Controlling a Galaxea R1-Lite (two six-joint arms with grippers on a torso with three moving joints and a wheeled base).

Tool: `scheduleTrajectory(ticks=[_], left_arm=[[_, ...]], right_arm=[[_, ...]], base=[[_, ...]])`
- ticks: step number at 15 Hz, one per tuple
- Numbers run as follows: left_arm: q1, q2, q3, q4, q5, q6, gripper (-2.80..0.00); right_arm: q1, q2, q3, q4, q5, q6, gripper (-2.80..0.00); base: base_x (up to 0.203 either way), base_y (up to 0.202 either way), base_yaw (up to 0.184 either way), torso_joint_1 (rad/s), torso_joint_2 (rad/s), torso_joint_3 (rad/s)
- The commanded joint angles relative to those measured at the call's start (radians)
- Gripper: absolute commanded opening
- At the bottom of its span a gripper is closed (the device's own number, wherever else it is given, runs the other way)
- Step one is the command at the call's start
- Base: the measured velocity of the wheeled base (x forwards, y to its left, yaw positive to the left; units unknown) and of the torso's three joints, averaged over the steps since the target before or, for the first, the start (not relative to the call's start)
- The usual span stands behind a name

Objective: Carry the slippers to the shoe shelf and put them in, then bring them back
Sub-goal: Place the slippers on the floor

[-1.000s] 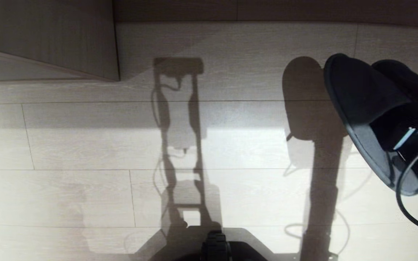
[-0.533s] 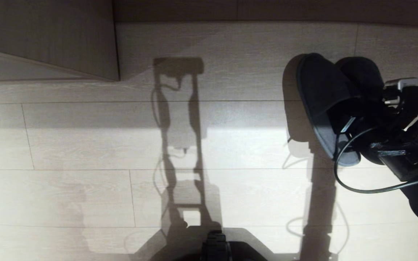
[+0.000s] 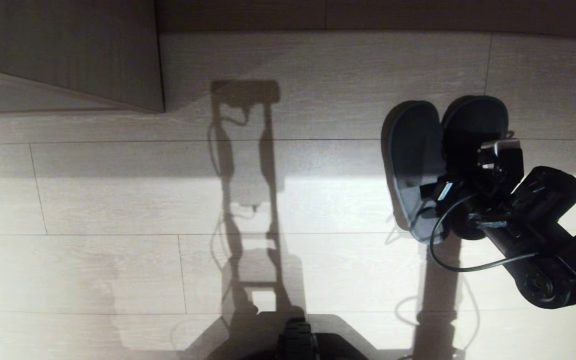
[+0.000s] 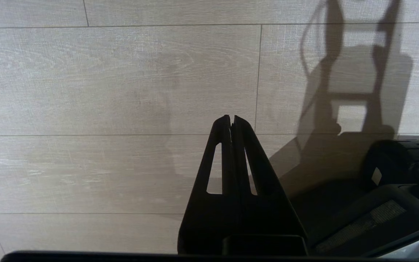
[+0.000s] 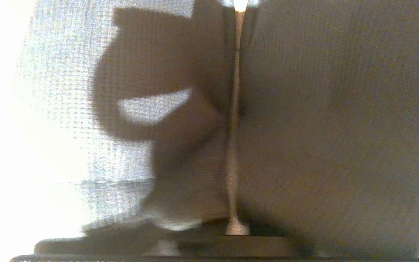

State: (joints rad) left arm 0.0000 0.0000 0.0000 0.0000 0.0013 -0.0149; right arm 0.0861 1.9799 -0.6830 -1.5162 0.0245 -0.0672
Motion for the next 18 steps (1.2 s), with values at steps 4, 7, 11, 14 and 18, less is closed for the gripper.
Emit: scheduleTrajectory(ticks=[4,7,11,14,18], left_arm=[[0.002,0.000,0.000,0.000,0.000,0.001,-2.80],[0.000,0.000,0.000,0.000,0.000,0.001,-2.80],[0.002,0.000,0.000,0.000,0.000,0.001,-2.80],[0.002,0.000,0.000,0.000,0.000,0.001,-2.80],[0.001,0.000,0.000,0.000,-0.001,0.001,-2.80]], right_arm=[[0.004,0.036,-0.006,0.004,-0.005,-0.016,0.00],[0.004,0.010,0.007,0.002,-0.021,-0.016,0.00],[0.003,-0.060,0.033,0.006,-0.053,-0.045,0.00],[0.004,-0.102,0.062,0.011,-0.063,-0.052,0.00],[0.005,-0.160,0.130,0.046,-0.060,-0.055,0.00]], base=[[0.000,0.000,0.000,0.000,0.00,0.000],[0.000,0.000,0.000,0.000,0.00,0.000],[0.000,0.000,0.000,0.000,0.00,0.000],[0.000,0.000,0.000,0.000,0.00,0.000],[0.000,0.000,0.000,0.000,0.00,0.000]])
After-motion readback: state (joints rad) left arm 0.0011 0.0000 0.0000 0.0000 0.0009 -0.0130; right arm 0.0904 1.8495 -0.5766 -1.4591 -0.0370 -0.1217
